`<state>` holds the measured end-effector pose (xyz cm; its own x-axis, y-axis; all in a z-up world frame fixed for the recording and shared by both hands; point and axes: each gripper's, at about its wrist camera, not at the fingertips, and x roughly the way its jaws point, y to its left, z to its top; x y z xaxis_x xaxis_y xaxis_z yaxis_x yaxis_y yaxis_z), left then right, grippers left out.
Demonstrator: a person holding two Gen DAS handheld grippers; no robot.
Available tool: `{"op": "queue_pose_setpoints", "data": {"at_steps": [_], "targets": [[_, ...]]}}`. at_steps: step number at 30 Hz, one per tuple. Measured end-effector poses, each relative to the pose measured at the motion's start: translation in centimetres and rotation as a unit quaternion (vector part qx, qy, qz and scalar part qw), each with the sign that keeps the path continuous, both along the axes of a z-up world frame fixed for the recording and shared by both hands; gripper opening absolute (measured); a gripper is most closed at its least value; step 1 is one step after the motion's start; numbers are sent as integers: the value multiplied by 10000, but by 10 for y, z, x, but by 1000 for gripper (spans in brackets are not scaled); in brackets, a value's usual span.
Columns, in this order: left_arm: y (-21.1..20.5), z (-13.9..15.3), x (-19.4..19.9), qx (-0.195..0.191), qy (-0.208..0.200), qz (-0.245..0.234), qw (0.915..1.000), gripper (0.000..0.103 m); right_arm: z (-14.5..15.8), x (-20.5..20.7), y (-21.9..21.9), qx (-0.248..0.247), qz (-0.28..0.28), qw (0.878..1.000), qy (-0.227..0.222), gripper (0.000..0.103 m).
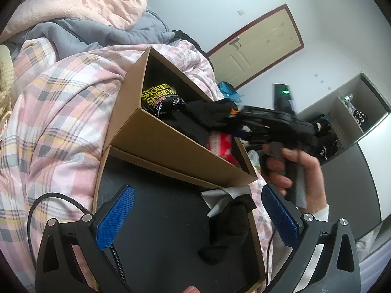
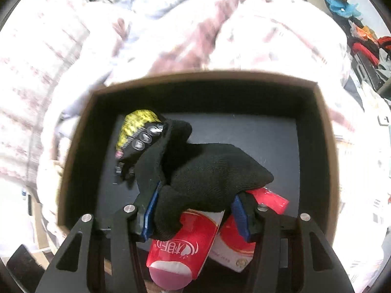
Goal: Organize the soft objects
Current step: 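Grasp the black sock beside the red box with the right gripper, then lift the black sock and carry it to the front compartment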
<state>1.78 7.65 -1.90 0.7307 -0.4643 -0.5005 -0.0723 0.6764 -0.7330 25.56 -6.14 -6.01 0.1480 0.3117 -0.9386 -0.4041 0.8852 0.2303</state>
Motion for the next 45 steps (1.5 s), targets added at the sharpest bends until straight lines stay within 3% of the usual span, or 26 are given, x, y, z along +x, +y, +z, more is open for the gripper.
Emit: {"op": "queue_pose_setpoints", "data": {"at_steps": [4, 6, 12, 18, 23, 32, 36, 41, 45], "targets": [[-2, 0, 0, 21, 3, 0, 10000, 103, 26, -14, -6, 173, -61, 9990, -396, 48], [-2, -1, 1, 35, 14, 5, 10000, 103, 35, -7, -37, 208, -67, 9977, -649, 48], [-4, -3, 2, 60, 46, 4, 10000, 103, 54, -19, -41, 649, -41, 9923, -1058, 48], [-5, -3, 2, 81, 49, 4, 10000, 103, 88, -59, -56, 990, 302, 9852, -1364, 48], [-4, -3, 1, 70, 52, 46, 10000, 103, 78, -90, -57, 1296, 631, 9779, -1514, 48], [-5, -4, 1, 106, 81, 68, 9999, 103, 32, -132, -75, 1441, 745, 9772, -1367, 48], [-9, -6, 4, 157, 93, 52, 9998, 103, 15, -140, -83, 1187, 628, 9798, -1484, 48], [-16, -12, 9, 299, 165, 15, 9994, 103, 12, -135, -99, 1330, 397, 9789, -1501, 48], [-22, -15, 11, 447, 181, 14, 9988, 103, 6, -137, -95, 815, 277, 9801, -1788, 48]]}}
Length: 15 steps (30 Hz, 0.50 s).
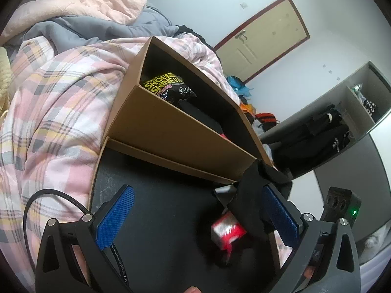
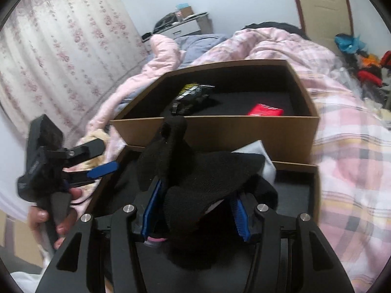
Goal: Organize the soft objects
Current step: 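Lift the black sock and carry it to the front compartment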
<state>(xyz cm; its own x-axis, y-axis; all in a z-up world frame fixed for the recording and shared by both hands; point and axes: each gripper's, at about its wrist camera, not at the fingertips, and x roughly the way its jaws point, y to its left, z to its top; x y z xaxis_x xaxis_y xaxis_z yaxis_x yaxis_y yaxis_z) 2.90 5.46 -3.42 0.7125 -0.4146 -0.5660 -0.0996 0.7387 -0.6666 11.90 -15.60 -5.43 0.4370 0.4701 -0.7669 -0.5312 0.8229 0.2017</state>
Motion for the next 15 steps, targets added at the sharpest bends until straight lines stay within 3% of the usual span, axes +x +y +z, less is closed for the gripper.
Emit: {"op": "queue_pose_setpoints", "data": {"at_steps": [6, 15], "targets": [[-6, -2, 3, 281, -50, 52, 9996, 103, -24, -4, 19, -714, 43, 9974, -130, 48], [-17, -8, 12, 918, -70, 54, 9957, 103, -30, -2, 10, -653, 45, 9979, -5, 54]]}}
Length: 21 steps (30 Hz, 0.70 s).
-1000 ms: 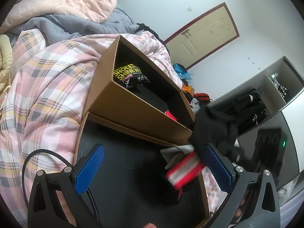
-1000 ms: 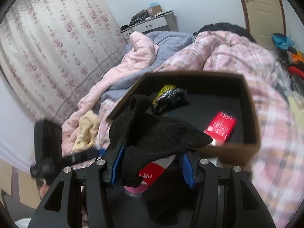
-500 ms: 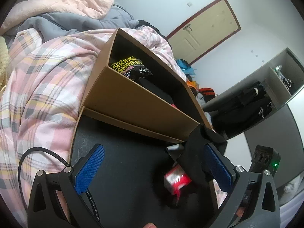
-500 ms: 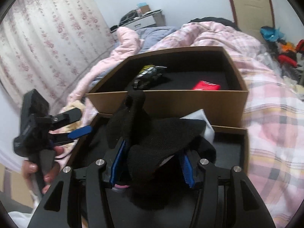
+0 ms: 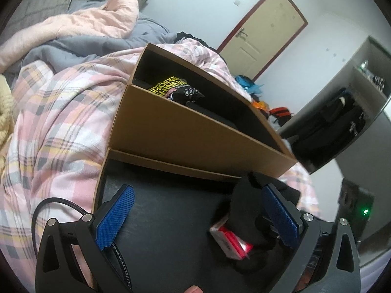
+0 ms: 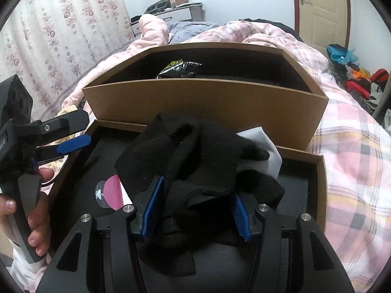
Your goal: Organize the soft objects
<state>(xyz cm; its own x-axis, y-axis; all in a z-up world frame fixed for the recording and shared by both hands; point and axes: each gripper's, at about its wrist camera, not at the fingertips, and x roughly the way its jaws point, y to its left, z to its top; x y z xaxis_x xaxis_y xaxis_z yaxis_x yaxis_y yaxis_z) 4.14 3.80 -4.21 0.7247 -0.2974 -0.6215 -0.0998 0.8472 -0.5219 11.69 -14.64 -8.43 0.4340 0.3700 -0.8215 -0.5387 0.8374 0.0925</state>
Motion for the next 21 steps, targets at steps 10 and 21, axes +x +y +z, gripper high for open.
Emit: {"op": "queue_pose_setpoints", "data": {"at_steps": [10, 21], "targets": [[-4, 0, 2, 128, 52, -18, 9999, 103, -7, -3, 1, 5, 169, 9997, 152, 74], [-4, 0, 2, 107, 46, -26, 9999, 103, -10, -4, 4, -43, 250, 9994, 225, 84]]}}
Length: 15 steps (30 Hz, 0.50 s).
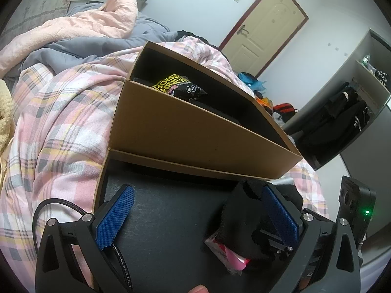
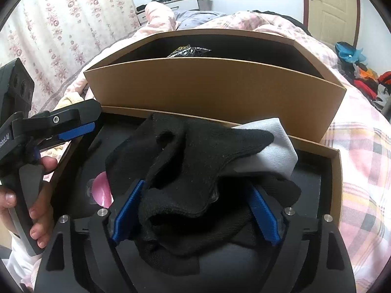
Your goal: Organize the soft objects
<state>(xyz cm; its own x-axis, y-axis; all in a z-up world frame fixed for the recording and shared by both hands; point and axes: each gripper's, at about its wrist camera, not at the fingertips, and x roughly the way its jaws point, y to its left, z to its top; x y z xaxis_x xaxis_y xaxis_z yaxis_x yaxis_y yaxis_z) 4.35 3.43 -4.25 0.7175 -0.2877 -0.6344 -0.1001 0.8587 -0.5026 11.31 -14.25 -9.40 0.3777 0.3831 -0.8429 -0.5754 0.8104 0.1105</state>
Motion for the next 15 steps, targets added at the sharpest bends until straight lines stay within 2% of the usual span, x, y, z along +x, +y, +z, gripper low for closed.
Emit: {"op": "queue_pose_setpoints", "data": {"at_steps": [9, 15], "targets": [[4, -1, 0, -16, -15, 27, 10000, 103, -5, 0, 8, -62, 191, 9997, 127, 102], [4, -2, 0, 3, -3, 27, 10000, 103, -6, -1, 8, -86, 207, 9997, 134, 102]]}}
